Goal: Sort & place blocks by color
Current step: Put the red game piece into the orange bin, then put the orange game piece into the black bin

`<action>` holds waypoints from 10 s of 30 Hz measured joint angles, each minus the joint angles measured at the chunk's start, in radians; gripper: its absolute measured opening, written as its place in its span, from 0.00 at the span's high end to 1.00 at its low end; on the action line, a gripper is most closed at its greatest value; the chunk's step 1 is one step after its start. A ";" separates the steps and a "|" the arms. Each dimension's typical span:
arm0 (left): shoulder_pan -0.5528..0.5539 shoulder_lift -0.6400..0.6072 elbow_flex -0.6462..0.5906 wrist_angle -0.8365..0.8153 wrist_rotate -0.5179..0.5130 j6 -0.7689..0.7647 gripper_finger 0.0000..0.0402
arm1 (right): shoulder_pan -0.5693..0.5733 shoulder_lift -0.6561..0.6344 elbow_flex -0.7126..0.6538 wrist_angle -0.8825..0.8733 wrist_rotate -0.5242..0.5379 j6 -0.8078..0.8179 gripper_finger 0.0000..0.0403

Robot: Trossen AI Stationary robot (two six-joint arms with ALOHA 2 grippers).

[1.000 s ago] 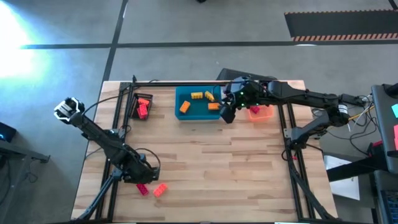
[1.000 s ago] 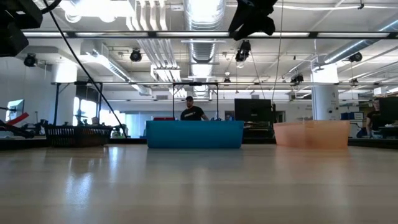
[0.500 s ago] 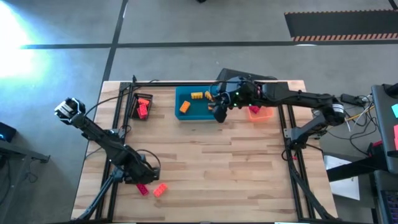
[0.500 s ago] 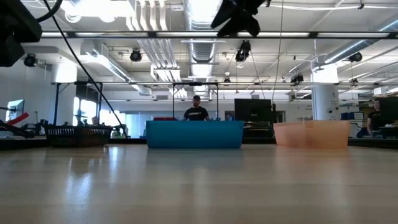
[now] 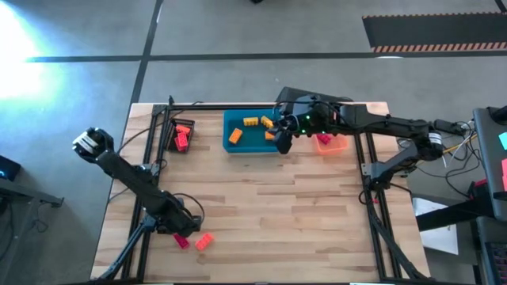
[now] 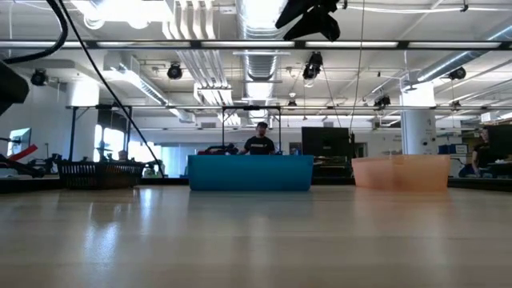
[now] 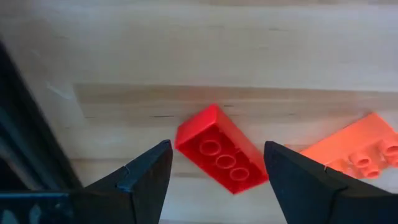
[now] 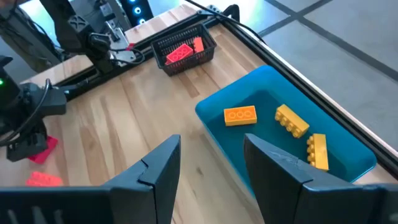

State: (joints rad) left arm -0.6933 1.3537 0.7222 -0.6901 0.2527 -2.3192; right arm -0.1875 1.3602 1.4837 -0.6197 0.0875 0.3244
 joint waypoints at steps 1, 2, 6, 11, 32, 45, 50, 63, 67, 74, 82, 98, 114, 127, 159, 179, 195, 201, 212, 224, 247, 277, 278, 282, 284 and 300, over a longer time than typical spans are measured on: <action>0.000 0.014 0.000 0.016 0.000 0.003 0.41 | 0.000 0.001 -0.001 0.000 0.000 -0.002 0.59; -0.003 0.029 0.000 0.029 0.000 0.003 0.41 | 0.000 0.002 -0.001 -0.004 0.000 -0.002 0.59; -0.013 0.078 0.003 0.063 0.021 -0.004 0.41 | 0.000 0.002 -0.003 -0.010 0.000 0.004 0.59; -0.026 0.108 0.019 0.066 0.029 -0.002 0.41 | 0.000 0.003 -0.003 -0.010 0.000 0.017 0.59; -0.110 0.109 0.102 0.070 0.013 -0.024 0.41 | 0.000 0.004 -0.005 -0.030 -0.010 0.013 0.59; -0.107 0.235 0.089 0.152 -0.020 -0.021 0.41 | 0.000 0.004 -0.005 -0.030 -0.011 0.017 0.59; -0.107 0.247 0.091 0.156 -0.022 -0.021 0.44 | 0.000 0.004 -0.005 -0.028 -0.011 0.034 0.59; -0.107 0.205 0.086 0.147 -0.026 0.209 0.71 | 0.000 0.004 -0.005 -0.027 -0.010 0.057 0.59; -0.106 0.173 0.088 0.151 -0.025 0.352 0.67 | 0.000 0.004 -0.005 -0.027 -0.010 0.066 0.59; -0.162 0.087 0.100 0.159 -0.051 0.549 0.51 | 0.011 0.004 -0.005 -0.029 -0.010 0.095 0.59; -0.223 0.104 0.076 0.170 -0.103 0.734 0.46 | 0.027 0.004 -0.005 -0.029 -0.009 0.158 0.59; -0.214 0.132 0.060 0.159 -0.138 0.894 0.81 | 0.109 -0.004 -0.006 -0.030 0.047 0.145 0.59; 0.360 -0.431 0.064 0.263 -0.526 1.426 0.81 | 0.128 -0.085 -0.014 0.100 0.013 -0.197 0.59; 0.790 -0.289 0.067 1.080 -0.257 1.829 0.81 | 0.088 -0.045 -0.017 0.271 -0.199 -0.099 0.59; 0.806 -0.032 0.240 1.257 -0.233 1.939 0.81 | 0.054 -0.018 -0.017 0.264 -0.246 -0.134 0.59; 0.812 -0.048 0.236 1.180 -0.236 1.929 0.45 | -0.004 -0.020 -0.014 -0.040 -0.187 -0.157 0.81; 0.812 -0.076 0.237 1.143 -0.233 1.880 0.44 | -0.544 0.094 -0.170 -0.620 0.038 0.112 0.81; 0.812 -0.076 0.237 1.145 -0.235 1.877 0.44 | -0.632 0.183 -0.249 -0.595 -0.013 0.093 0.81; 0.811 -0.077 0.237 1.124 -0.235 1.843 0.44 | -0.635 0.232 -0.251 -0.543 -0.008 0.073 0.47; 0.744 -0.079 0.239 0.538 -0.227 1.643 0.44 | -0.613 0.072 -0.174 -0.542 -0.009 0.076 0.41; 0.167 -0.038 0.232 0.044 -0.146 1.089 0.44 | -0.501 -0.068 -0.155 -0.309 -0.009 0.129 0.50; 0.057 0.347 0.274 -0.088 -0.207 0.966 0.44 | -0.418 0.037 -0.155 -0.309 -0.010 0.137 0.50; 0.057 0.343 0.274 -0.092 -0.207 0.969 0.44 | -0.418 0.037 -0.154 -0.309 -0.010 0.138 0.50; 0.056 0.329 0.274 -0.103 -0.210 0.971 0.44 | -0.418 0.037 -0.154 -0.309 -0.010 0.138 0.50; 0.052 0.329 0.272 -0.104 -0.223 0.971 0.44 | -0.418 0.036 -0.154 -0.309 -0.010 0.138 0.50; 0.052 0.327 0.227 -0.094 -0.278 0.995 0.69 | -0.418 0.035 -0.154 -0.312 -0.010 0.126 0.50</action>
State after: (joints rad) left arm -0.6416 1.6808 0.9494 -0.7841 -0.0255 -1.3238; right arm -0.6060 1.3952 1.3300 -0.9313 0.0780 0.4508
